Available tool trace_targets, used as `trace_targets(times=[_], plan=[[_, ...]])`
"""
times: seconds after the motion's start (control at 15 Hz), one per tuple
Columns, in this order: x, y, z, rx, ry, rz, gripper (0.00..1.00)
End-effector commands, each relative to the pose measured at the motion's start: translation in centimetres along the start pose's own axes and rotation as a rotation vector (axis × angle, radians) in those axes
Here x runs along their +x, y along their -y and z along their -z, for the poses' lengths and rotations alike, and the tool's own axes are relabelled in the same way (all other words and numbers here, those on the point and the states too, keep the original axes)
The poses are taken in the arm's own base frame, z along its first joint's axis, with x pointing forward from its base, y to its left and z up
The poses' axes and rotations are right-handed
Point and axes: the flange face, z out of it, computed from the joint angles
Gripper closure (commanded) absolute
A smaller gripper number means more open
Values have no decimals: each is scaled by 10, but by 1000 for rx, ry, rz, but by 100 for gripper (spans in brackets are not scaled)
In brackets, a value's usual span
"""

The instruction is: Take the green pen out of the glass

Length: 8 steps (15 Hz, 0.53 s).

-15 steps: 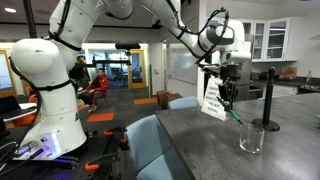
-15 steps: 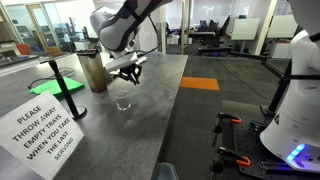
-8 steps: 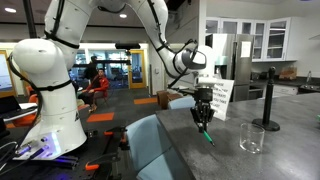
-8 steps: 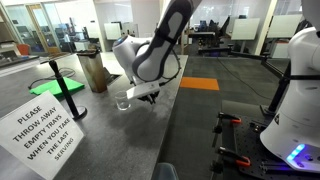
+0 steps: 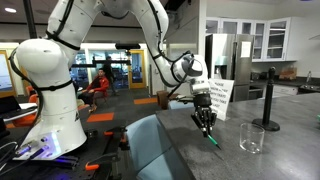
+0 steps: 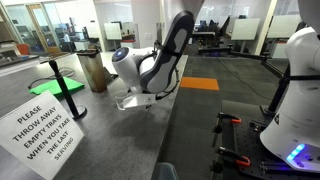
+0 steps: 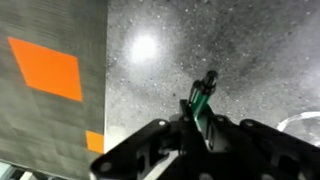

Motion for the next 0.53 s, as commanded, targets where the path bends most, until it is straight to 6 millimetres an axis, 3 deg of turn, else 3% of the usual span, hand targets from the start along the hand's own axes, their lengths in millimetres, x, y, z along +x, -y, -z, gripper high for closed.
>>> trace_targets(times=[0.0, 0.07, 0.13, 0.2, 0.47], plan=[[6, 20, -1, -9, -76, -24, 97], [8, 24, -2, -18, -84, -27, 97], [8, 28, -3, -24, -90, -20, 62], [9, 30, -3, -34, -94, -6, 61], [8, 21, 10, -80, -10, 105, 32]])
